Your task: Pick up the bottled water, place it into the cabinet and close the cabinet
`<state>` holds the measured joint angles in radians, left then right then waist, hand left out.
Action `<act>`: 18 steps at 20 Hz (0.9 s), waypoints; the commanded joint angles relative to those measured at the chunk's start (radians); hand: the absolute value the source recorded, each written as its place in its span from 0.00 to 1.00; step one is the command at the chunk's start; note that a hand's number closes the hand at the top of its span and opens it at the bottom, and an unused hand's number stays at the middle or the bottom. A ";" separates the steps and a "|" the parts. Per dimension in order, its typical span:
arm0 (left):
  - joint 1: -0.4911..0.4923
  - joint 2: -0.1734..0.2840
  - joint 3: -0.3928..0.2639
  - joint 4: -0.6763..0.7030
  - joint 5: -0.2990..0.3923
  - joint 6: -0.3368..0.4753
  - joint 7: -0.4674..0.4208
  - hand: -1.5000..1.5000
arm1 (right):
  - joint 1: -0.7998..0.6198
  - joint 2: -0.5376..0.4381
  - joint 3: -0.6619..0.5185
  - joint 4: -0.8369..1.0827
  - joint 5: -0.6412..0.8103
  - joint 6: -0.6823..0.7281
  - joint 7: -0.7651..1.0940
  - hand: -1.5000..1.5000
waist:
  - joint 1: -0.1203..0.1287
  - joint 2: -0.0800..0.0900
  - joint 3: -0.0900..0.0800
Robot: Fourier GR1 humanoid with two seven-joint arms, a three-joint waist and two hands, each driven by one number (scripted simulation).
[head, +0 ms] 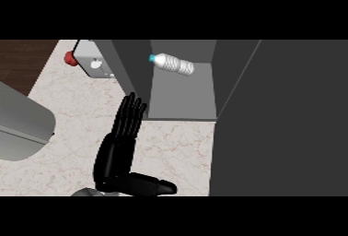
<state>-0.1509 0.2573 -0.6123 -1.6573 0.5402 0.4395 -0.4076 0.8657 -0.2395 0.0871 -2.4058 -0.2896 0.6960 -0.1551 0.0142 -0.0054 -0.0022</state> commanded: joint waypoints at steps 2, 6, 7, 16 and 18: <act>0.123 0.095 0.014 -0.145 0.010 -0.018 0.007 0.00 | 0.081 -0.035 0.095 -0.265 0.079 -0.007 0.118 1.00 | -0.007 -0.004 -0.001; 0.170 0.097 0.020 -0.159 0.002 -0.019 -0.025 0.00 | -0.014 -0.010 0.240 -0.237 0.181 -0.028 0.163 1.00 | -0.008 -0.002 -0.002; 0.193 0.094 0.019 -0.137 0.012 -0.041 -0.051 0.00 | -0.024 0.011 0.286 -0.259 0.194 -0.066 0.199 1.00 | -0.006 0.000 -0.004; 0.303 0.226 0.155 -0.301 0.090 -0.097 -0.040 0.00 | -0.121 0.083 0.597 -0.234 0.427 -0.134 0.296 1.00 | -0.002 -0.006 -0.003; 0.328 0.232 0.163 -0.277 0.097 -0.118 -0.059 0.00 | -0.179 0.111 0.650 -0.225 0.450 -0.158 0.335 1.00 | 0.007 -0.004 -0.006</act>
<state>0.1402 0.4473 -0.4968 -1.9071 0.6038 0.3550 -0.4665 0.7426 -0.1656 0.5354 -2.4846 0.0024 0.5525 0.0860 0.0127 -0.0104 -0.0065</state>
